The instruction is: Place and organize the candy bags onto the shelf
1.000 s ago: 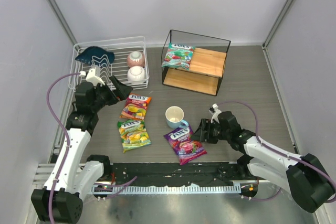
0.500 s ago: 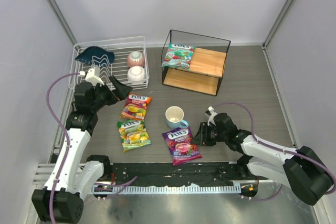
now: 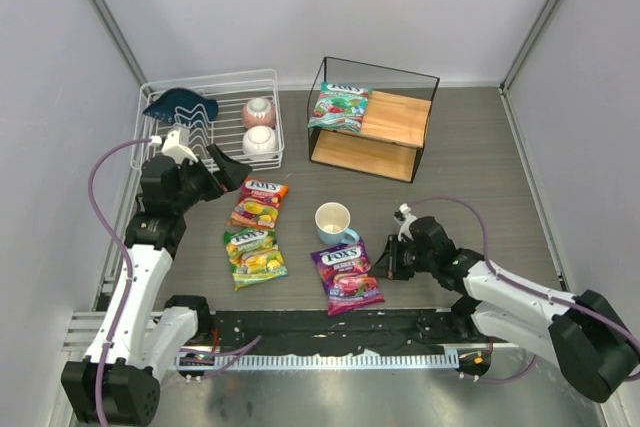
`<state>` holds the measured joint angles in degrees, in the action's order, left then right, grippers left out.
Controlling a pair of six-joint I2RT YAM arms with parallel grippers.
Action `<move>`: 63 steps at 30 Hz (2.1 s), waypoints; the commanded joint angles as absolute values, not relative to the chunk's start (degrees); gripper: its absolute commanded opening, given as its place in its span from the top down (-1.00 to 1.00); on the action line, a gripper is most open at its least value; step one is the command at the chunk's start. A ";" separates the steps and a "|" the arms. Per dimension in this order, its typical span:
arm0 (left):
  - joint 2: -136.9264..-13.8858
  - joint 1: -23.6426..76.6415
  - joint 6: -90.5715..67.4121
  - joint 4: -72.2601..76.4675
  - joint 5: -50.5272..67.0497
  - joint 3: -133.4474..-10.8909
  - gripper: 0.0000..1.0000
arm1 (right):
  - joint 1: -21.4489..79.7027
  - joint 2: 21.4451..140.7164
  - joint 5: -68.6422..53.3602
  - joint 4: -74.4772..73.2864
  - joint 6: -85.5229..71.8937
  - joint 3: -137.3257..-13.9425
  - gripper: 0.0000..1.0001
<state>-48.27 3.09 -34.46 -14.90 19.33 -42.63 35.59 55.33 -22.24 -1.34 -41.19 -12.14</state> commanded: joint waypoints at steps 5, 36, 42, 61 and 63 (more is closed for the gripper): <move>-48.25 2.37 -34.45 -13.45 21.00 -44.47 -0.99 | 36.04 38.69 -18.73 -19.49 -41.66 -17.04 0.98; -47.46 2.20 -34.54 -13.71 21.45 -44.03 -0.99 | 36.04 38.31 5.80 -55.73 -34.29 -64.32 0.99; -47.55 2.20 -34.54 -13.80 21.62 -44.03 -1.00 | 36.04 49.03 7.03 -52.92 -27.70 -74.52 0.99; -47.90 1.32 -35.77 -12.22 23.90 -43.33 -0.99 | 28.93 77.77 10.22 -45.09 -21.88 -105.99 0.99; -47.99 1.14 -35.95 -11.95 24.26 -43.24 -0.99 | 24.29 81.02 7.40 -44.04 -22.85 -107.75 0.99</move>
<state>-48.47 1.69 -35.42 -14.63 21.93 -42.61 30.46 77.08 11.00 -49.93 -22.57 -103.13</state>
